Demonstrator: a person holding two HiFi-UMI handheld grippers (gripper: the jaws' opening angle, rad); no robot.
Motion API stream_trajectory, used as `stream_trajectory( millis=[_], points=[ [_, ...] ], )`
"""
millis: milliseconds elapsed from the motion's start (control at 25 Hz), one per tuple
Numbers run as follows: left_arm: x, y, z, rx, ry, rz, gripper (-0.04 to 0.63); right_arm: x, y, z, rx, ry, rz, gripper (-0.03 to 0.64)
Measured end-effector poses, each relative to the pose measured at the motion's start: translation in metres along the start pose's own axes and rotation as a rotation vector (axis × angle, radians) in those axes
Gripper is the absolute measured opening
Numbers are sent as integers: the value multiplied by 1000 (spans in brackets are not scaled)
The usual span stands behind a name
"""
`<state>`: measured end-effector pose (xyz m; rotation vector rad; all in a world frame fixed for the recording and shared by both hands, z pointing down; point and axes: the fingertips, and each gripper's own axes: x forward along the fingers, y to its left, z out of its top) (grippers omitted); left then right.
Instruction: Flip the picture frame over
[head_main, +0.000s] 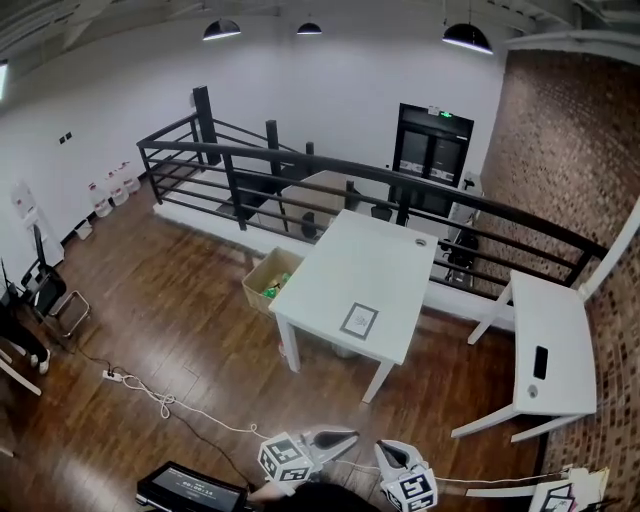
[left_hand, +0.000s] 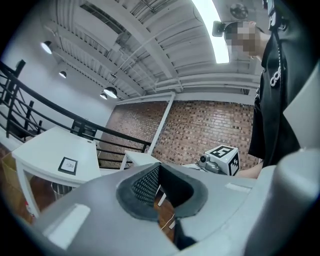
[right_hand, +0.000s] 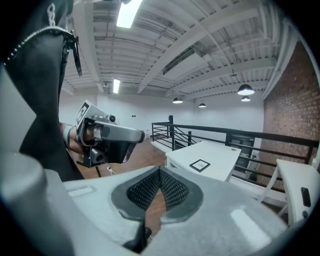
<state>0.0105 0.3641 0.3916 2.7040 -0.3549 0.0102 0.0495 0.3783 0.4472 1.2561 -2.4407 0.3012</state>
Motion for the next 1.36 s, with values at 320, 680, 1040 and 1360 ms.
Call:
stream_trajectory(
  millis=[320,680,1040,1360],
  points=[
    [-19,-46,-37,-6,7,25,12,-32,37,-15,-24,-29,14,-8],
    [-25,-73,-55,13,41,-14,12,-50,63,-40,28,-49,-5,-8],
    [-30,-78,-60,15,57,-23,12,-64,64,-45,28,-52,-42,-6],
    [-25,-79,-51,11,49,-36,13,-68,57,-37,33,-41,-69,-8]
  ],
)
